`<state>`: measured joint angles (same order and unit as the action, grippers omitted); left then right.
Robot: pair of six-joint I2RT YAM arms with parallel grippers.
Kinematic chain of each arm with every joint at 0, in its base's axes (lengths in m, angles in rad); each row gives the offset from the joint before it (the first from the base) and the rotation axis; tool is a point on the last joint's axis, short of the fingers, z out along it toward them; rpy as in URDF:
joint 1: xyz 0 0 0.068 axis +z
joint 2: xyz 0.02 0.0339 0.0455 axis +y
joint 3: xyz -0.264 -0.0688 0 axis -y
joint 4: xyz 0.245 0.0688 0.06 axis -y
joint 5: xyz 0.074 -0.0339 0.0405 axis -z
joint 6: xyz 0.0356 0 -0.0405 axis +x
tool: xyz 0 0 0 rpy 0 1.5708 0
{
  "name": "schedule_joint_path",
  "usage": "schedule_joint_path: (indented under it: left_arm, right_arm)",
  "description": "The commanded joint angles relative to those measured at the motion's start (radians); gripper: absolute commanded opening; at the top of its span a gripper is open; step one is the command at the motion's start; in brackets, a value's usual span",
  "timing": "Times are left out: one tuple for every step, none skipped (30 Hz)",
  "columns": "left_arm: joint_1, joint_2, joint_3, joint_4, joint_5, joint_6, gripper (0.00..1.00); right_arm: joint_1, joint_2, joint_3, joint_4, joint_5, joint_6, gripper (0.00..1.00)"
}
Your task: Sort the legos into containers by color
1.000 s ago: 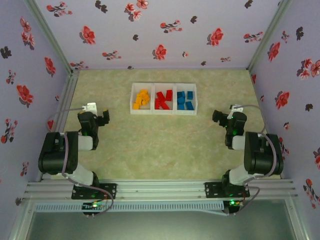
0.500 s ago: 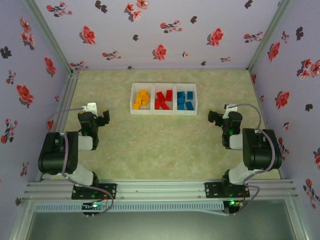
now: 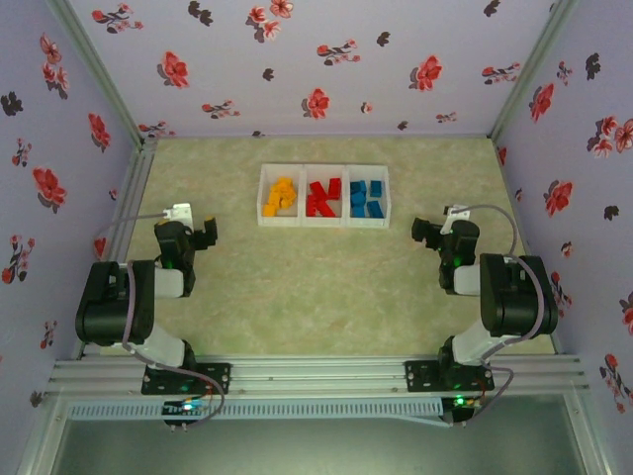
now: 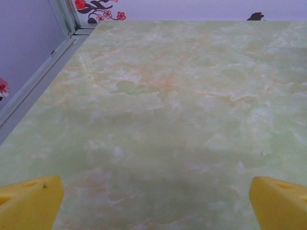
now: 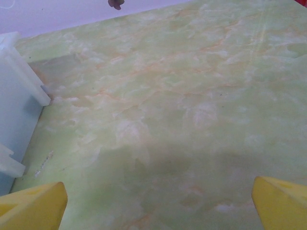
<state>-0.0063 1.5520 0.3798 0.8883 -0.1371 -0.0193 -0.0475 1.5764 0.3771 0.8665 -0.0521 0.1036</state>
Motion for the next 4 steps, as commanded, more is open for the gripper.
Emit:
schedule_joint_path:
  left_arm:
    - [0.004, -0.009, 0.014, -0.005, 0.008, 0.004, 1.00]
    - [0.003, -0.009, 0.014, -0.004, 0.007, 0.004, 1.00]
    - [0.003, -0.009, 0.013, -0.004, 0.008, 0.004, 1.00]
    - [0.003, -0.010, 0.014, -0.005, 0.008, 0.004, 1.00]
  right_arm:
    - [0.006, -0.006, 0.023, 0.014, 0.024, -0.018, 0.99]
    - [0.006, -0.007, 0.022, 0.015, 0.024, -0.018, 0.99]
    - [0.006, -0.010, 0.019, 0.018, 0.025, -0.018, 0.99]
    - [0.008, -0.013, 0.015, 0.021, 0.029, -0.019, 1.00]
